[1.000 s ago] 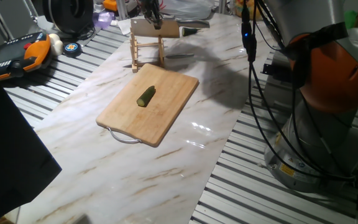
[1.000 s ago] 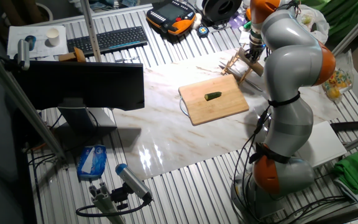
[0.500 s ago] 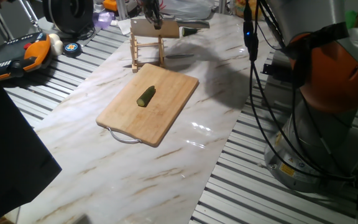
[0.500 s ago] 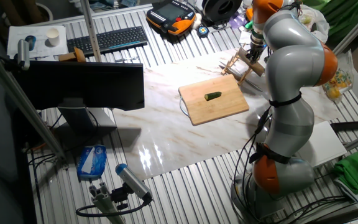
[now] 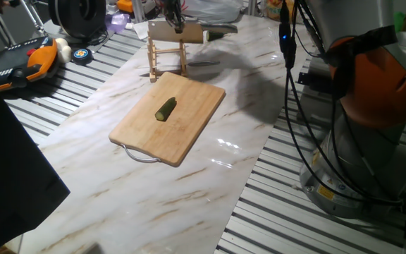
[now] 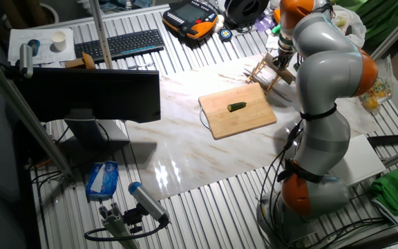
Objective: Cut the cucumber into segments
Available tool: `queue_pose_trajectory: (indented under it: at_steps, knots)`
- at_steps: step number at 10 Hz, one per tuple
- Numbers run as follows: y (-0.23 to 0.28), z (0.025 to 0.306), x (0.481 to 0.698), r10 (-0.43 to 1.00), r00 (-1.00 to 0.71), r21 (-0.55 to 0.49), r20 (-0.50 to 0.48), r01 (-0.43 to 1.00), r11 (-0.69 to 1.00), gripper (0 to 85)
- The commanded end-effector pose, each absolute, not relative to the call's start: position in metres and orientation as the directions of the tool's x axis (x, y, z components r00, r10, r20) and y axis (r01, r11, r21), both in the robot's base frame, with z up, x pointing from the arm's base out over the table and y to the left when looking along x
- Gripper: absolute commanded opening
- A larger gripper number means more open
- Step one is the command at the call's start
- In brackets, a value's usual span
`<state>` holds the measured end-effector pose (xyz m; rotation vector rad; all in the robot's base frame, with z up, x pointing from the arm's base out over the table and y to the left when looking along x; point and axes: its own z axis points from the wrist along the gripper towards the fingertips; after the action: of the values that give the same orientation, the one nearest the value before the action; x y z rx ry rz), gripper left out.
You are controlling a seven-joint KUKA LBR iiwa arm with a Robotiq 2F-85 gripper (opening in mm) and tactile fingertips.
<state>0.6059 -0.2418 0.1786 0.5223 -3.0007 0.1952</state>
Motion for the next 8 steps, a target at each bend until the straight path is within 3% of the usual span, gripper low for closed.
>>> queue_pose_trajectory:
  at_steps: [1, 5, 8]
  knots:
    - [-0.242, 0.187, 0.604, -0.325, -0.939, -0.113, 0.114, -0.338, 0.934, 0.7]
    - [-0.236, 0.222, 0.597, -0.299, -0.944, -0.126, 0.14, -0.317, 0.94, 0.7]
    - [-0.224, 0.224, 0.593, -0.256, -0.958, -0.109, 0.131, -0.27, 0.957, 0.7]
